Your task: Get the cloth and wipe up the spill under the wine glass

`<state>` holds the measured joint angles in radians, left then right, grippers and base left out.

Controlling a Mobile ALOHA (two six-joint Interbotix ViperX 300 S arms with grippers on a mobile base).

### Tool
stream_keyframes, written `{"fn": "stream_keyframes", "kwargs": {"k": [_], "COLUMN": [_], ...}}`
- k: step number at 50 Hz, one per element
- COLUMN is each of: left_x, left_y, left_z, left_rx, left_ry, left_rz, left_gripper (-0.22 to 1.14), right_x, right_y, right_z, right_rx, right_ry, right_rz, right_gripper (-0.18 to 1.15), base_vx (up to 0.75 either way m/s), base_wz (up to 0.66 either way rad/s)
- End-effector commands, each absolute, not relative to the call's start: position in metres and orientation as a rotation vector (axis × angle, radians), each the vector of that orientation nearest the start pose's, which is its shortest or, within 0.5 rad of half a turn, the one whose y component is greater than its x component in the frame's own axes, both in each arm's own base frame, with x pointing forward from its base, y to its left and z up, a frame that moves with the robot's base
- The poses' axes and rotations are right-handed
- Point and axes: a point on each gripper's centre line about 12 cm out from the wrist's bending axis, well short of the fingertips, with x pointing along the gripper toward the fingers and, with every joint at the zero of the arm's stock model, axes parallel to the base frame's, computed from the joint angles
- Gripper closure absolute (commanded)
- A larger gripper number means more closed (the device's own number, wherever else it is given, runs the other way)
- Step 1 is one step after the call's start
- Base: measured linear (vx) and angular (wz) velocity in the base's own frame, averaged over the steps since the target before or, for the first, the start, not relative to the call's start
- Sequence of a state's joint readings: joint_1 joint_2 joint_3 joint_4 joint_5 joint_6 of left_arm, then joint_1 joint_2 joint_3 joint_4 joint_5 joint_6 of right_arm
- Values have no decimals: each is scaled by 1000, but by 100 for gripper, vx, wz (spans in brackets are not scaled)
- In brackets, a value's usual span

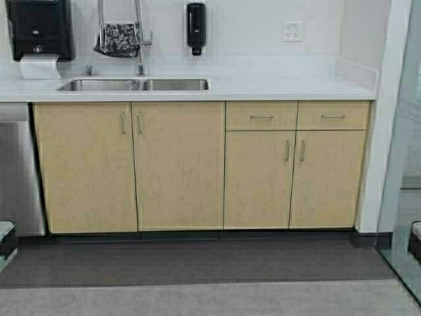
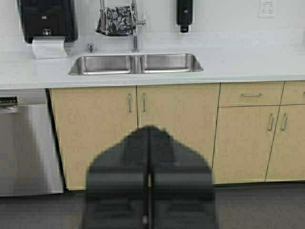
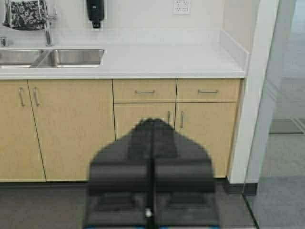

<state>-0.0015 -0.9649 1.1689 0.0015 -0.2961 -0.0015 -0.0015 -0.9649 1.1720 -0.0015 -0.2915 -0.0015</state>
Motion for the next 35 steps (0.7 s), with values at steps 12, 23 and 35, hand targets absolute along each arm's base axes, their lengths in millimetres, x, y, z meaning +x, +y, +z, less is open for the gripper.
{"fn": "stream_keyframes", "kwargs": {"k": [12,23,35], "left_x": [202,204,203], "left_y": [-2,-2,-2], "left_z": [302,302,302], "left_rx": [-31,-30,-31], "left_ry": [-93,-89,-92], "left_rz": [-11,-13,-13], "left_gripper": [89,89,89], "right_x": [201,201,201], "right_y": [-2,-12,-12], "right_z": [301,302,303], "right_rx": [-8,7,17], "right_ry": [-78,-83,-85], "right_rz": [-10,-59,-58], "right_gripper": [92,92,92], "base_vx": [2,8,19], "base_wz": [-3,-6,-6]}}
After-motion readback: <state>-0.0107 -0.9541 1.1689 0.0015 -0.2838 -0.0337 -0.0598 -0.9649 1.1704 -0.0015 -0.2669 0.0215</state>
